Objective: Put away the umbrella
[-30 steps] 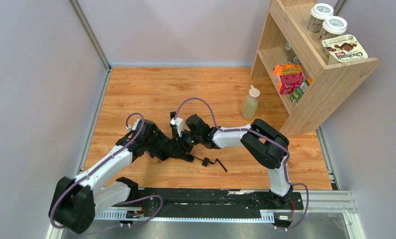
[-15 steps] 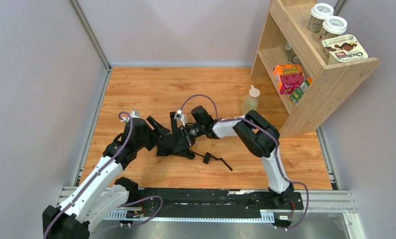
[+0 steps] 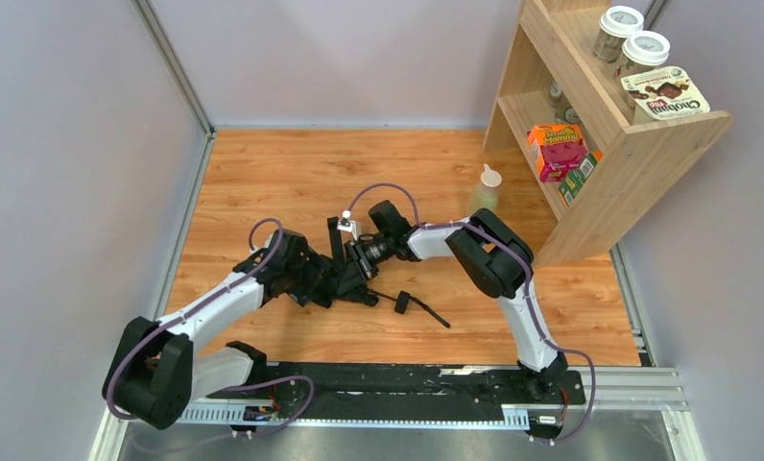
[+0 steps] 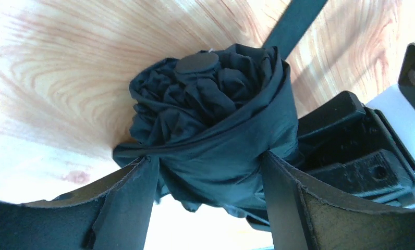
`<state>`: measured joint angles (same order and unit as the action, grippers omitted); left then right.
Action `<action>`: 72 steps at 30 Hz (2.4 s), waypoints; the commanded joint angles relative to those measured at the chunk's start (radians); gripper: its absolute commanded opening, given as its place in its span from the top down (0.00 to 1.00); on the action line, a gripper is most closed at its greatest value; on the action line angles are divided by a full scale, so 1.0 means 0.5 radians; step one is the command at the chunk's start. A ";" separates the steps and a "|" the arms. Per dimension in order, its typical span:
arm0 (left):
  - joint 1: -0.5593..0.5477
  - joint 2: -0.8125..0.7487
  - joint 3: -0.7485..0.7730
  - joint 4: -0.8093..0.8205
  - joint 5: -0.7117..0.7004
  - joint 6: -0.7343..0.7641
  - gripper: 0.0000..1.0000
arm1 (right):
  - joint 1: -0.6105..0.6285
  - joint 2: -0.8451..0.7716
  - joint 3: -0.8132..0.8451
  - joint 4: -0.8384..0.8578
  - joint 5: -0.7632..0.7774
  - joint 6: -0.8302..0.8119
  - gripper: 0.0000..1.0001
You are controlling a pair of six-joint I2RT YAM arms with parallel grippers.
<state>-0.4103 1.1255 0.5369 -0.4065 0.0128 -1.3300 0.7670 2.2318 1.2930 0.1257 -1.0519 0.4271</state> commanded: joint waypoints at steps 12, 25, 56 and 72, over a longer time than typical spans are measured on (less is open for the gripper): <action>-0.005 0.672 -0.276 0.365 -0.256 -0.267 0.22 | -0.003 0.325 0.117 -0.518 -0.145 -0.087 1.00; -0.005 0.072 -0.313 0.089 -0.194 -0.457 0.20 | -0.009 0.322 0.163 -0.570 -0.050 -0.099 1.00; -0.075 1.117 -0.034 -0.291 -0.314 -0.255 0.60 | 0.052 0.200 0.601 -1.303 0.217 -0.526 0.73; -0.112 1.234 0.061 -0.310 -0.244 -0.239 0.64 | 0.055 -0.686 0.412 -1.455 1.517 -0.771 0.00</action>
<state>-0.4522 1.5581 0.6964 -0.2417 0.0727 -1.5383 0.7807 2.0842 1.6024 -0.7414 -0.5381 0.0975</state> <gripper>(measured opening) 0.597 0.998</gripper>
